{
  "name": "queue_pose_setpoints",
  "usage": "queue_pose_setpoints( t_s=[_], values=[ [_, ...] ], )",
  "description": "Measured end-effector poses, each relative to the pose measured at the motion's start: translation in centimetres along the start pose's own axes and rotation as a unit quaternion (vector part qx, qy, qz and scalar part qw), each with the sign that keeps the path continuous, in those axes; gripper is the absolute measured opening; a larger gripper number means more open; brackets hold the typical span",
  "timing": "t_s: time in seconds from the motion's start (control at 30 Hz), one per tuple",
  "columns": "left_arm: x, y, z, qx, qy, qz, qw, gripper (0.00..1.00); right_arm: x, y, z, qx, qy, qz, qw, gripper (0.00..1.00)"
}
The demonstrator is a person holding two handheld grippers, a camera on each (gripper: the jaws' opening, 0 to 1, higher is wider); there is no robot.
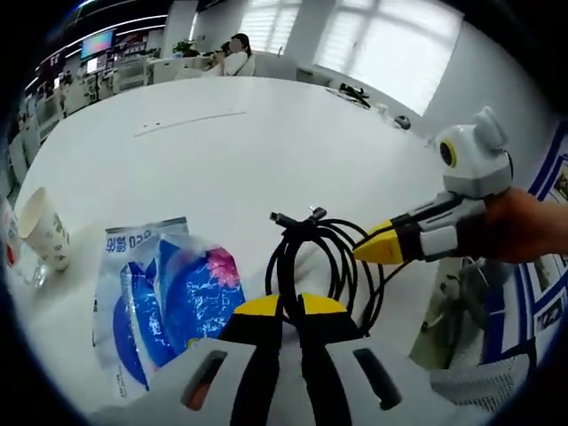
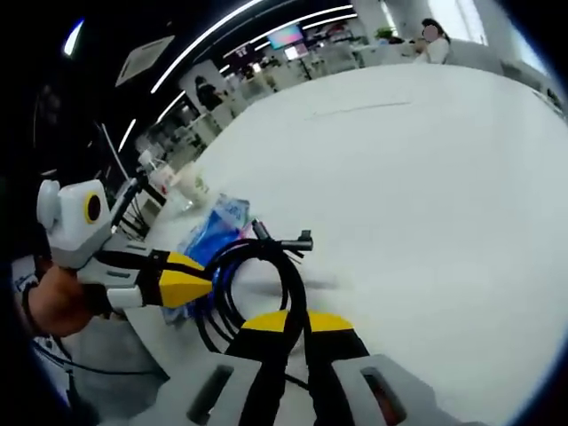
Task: Arrange the tabletop items into an orderly group along one side of the table until the central work area is clear of visible clutter.
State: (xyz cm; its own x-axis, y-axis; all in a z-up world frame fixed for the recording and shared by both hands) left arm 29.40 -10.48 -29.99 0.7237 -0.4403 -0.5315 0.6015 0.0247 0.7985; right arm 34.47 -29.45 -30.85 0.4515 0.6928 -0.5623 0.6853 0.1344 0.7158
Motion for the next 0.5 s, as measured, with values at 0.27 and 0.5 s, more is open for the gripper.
queue_pose_setpoints(
  t_s=[0.27,0.5],
  values=[
    [0.5,0.4,-0.4,-0.014,0.009,0.003,0.9999,0.04,0.7,0.9,0.5,-0.004,0.000,-0.004,1.0000,0.02],
    [1.4,0.9,-0.4,-0.036,0.022,0.010,0.9991,0.04,2.3,2.6,1.4,-0.010,0.001,-0.006,0.9999,0.01]
  ],
)
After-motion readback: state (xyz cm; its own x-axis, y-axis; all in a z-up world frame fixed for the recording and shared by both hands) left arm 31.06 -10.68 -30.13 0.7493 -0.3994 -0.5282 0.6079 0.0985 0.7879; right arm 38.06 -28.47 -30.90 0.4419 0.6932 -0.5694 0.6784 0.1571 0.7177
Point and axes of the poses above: the point that each gripper's makers call its tool centre point, and the gripper's own axes: x roughly forward along the fingers, z roughly to its right, y roughly out of its top, the point moved 10 cm from there along -x, roughly backward along the fingers, and after that the axes turned 13 degrees about z, right-handed, at the moved point
